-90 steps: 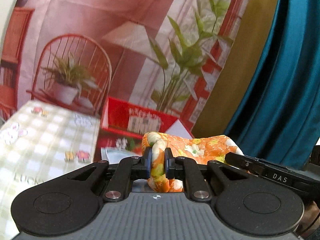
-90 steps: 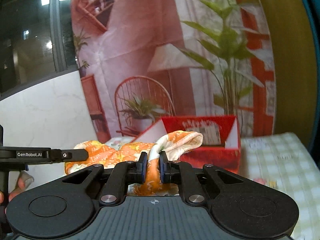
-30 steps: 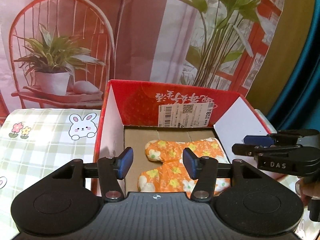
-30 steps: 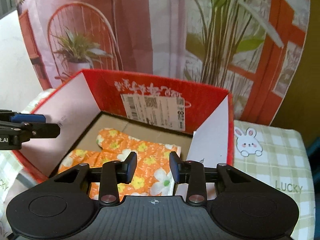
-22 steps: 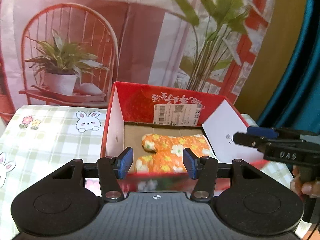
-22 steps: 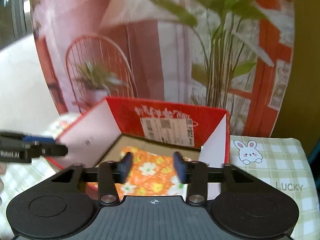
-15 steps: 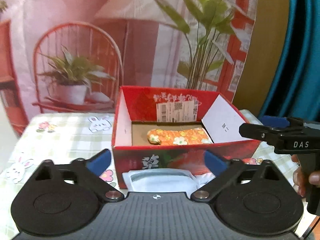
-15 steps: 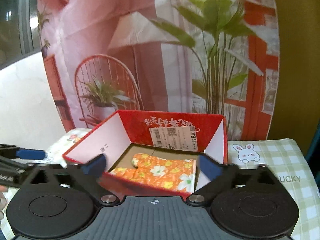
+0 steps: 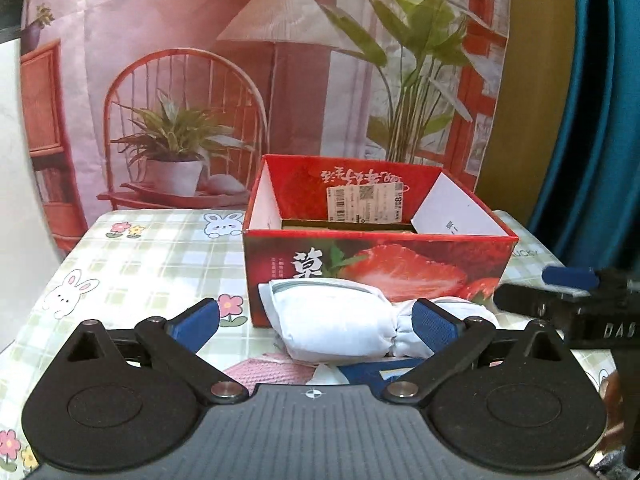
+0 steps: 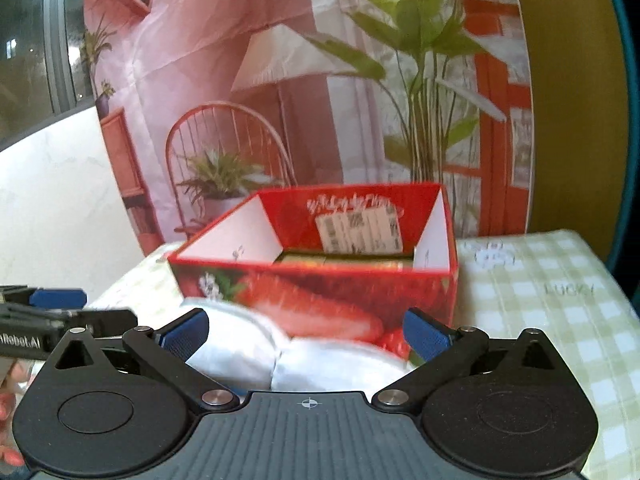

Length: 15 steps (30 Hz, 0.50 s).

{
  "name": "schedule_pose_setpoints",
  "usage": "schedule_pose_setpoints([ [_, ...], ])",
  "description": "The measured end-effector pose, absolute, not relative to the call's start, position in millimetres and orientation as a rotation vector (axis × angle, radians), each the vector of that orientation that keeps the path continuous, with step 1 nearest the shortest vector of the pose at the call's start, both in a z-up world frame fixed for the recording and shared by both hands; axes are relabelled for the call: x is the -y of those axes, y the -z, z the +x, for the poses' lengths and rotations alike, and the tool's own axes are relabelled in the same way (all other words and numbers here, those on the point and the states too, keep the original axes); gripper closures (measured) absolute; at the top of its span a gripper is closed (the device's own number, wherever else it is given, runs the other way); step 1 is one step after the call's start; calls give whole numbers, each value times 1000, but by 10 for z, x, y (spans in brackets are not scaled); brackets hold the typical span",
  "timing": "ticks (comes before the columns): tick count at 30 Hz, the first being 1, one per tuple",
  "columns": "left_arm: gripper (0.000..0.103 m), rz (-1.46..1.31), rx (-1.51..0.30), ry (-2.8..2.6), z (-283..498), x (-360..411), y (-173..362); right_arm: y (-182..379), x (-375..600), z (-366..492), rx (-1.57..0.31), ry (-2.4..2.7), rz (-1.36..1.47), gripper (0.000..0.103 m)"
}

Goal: Organize soft objects
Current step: 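Move the right tool back down to the blue plastic-wrapped package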

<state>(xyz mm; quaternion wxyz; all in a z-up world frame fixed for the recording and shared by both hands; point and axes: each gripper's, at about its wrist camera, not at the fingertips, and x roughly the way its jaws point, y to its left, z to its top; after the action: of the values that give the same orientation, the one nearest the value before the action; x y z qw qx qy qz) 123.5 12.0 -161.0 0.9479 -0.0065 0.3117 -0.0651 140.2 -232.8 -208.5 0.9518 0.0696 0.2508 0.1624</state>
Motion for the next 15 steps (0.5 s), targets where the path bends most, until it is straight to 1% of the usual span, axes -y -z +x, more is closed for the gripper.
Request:
schedule_pose_setpoints([
  [3,0,-11,-645,103,1178,-104,1621,2167,2333,1308,-537,-322,152,0],
  [6,0,-8,-704,80,1190,-72,1662,2231,2330,1255,-564,-298,166,0],
  [9,0,-12,-752,91,1202,-54,1686,2292,2263,1211,-610,-270,127,1],
  [15,0,26,-782,106,1166,-1,1704,2390,2202,1156,-689,-289,84,0],
])
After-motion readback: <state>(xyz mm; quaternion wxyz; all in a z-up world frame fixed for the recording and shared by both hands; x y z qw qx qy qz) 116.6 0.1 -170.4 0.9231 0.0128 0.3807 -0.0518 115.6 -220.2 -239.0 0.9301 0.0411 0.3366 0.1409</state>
